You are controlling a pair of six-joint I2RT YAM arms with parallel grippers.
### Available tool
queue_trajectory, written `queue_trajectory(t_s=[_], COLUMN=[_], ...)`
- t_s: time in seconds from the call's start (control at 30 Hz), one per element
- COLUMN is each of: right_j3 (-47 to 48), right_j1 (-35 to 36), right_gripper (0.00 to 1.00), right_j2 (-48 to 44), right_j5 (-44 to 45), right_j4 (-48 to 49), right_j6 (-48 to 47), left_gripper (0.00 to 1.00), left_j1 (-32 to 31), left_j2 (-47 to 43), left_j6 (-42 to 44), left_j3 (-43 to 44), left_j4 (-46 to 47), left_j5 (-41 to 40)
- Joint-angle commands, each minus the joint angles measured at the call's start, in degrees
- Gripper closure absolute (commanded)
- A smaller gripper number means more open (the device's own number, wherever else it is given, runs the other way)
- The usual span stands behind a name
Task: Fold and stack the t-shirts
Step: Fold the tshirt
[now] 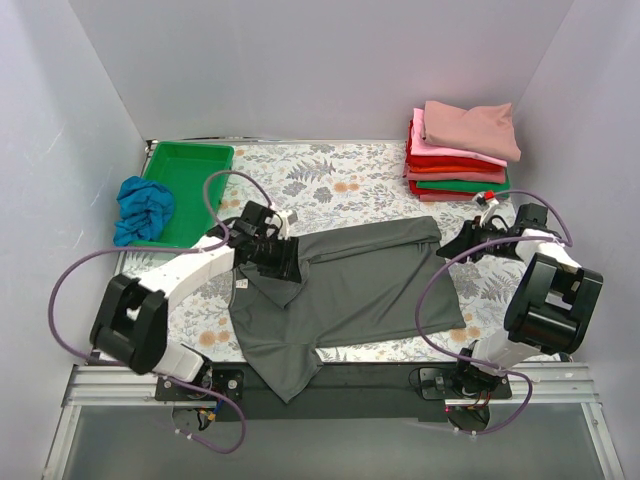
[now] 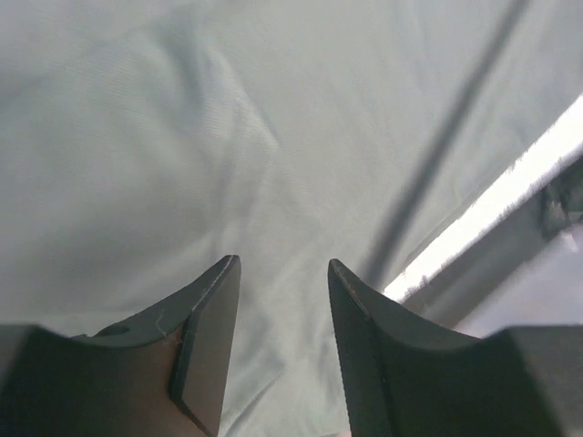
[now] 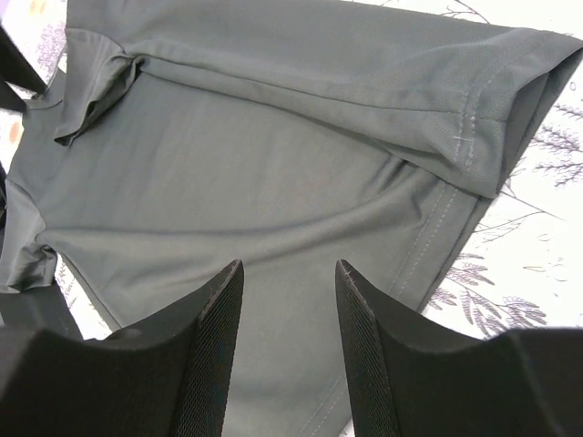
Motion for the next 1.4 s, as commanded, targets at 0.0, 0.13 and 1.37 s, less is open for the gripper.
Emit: queue_trajectory(t_s=[0.0, 0.13, 1.37], right_j3=[4.13, 8.36, 14.78], right_j1=[0.42, 4.37, 9.74], right_gripper=[0.49, 0.53, 0.99], right_j2=[0.87, 4.29, 14.32], right_j5=[0.96, 10.18, 30.58], right_j4=[-1.17, 1.46, 3.93], right_j6=[-1.33, 3.24, 7.11], left_gripper=[0.57, 0.42, 0.35], left_j1=[0.06, 0.15, 0.50], left_j2=[-10.32, -19.92, -30.03], left_j6=[-3.77, -7.12, -11.51], left_j3=[2.20, -0.96, -13.79], left_j4=[0.96, 2.89, 5.62], left_j5=[-17.89, -29.54, -29.99])
